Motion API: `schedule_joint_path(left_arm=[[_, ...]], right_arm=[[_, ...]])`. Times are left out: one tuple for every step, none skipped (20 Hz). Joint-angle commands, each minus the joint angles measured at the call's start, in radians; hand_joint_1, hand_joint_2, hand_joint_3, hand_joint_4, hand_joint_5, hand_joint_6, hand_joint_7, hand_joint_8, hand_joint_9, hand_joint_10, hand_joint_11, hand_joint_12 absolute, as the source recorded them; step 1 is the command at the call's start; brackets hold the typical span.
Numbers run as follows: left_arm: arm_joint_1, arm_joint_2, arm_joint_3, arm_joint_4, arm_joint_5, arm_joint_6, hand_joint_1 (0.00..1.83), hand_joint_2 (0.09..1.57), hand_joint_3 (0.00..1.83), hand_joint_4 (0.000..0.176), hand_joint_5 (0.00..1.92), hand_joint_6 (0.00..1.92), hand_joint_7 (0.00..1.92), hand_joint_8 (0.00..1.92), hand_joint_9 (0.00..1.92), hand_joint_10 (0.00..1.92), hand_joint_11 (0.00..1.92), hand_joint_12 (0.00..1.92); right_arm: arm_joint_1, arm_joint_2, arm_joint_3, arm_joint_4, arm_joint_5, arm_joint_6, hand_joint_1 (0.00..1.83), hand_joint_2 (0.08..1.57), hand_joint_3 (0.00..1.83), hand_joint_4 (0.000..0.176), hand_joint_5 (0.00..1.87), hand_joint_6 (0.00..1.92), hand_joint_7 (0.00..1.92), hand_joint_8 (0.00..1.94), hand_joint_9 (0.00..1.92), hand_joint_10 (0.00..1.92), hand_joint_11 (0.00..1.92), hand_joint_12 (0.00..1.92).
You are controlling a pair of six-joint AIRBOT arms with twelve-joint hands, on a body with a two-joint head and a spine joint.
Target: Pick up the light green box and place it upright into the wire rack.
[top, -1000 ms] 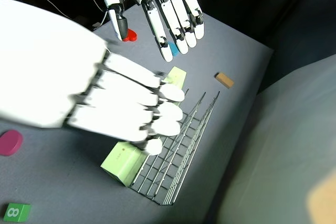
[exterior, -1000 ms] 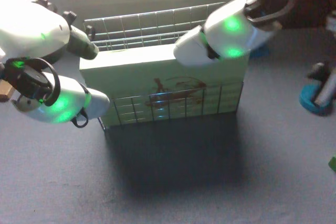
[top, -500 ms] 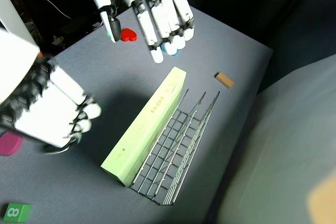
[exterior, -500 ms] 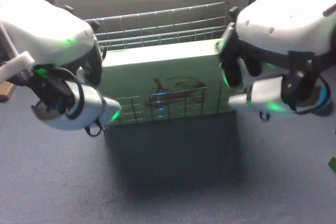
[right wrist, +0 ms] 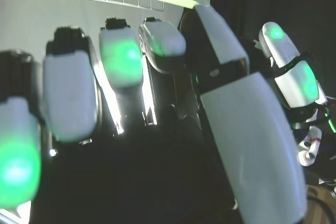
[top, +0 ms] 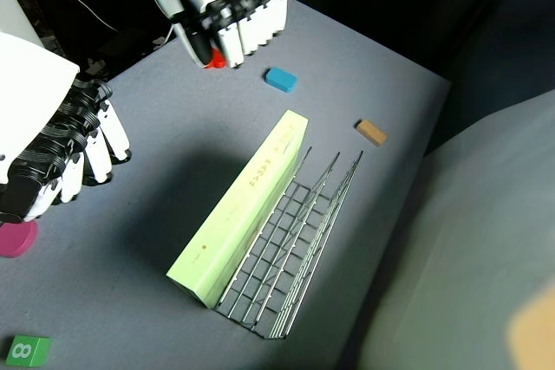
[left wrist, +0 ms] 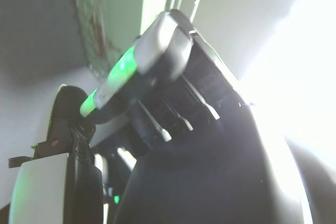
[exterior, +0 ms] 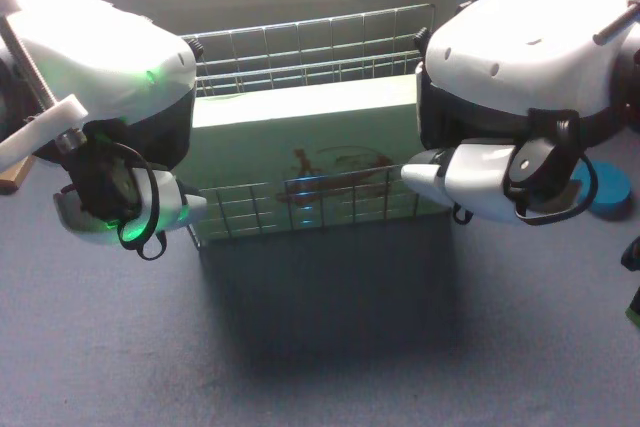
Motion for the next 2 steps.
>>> schedule_joint_path(left_arm=[[-0.013,-0.006,0.0,0.082,-0.014,0.002,0.77,1.31,0.0,0.0,1.18,1.92,1.3,1.92,1.36,1.92,1.47,1.92],[-0.014,-0.008,0.001,0.082,-0.013,-0.001,0.77,1.31,0.0,0.0,1.17,1.92,1.3,1.92,1.36,1.92,1.47,1.92]], right_arm=[[0.011,0.001,-0.002,-0.062,0.037,0.0,0.56,1.45,0.0,0.0,1.18,1.92,1.38,1.94,1.61,1.92,1.83,1.92],[0.011,0.001,-0.002,-0.063,0.039,0.0,0.57,1.45,0.0,0.0,1.18,1.92,1.37,1.94,1.6,1.92,1.83,1.92]])
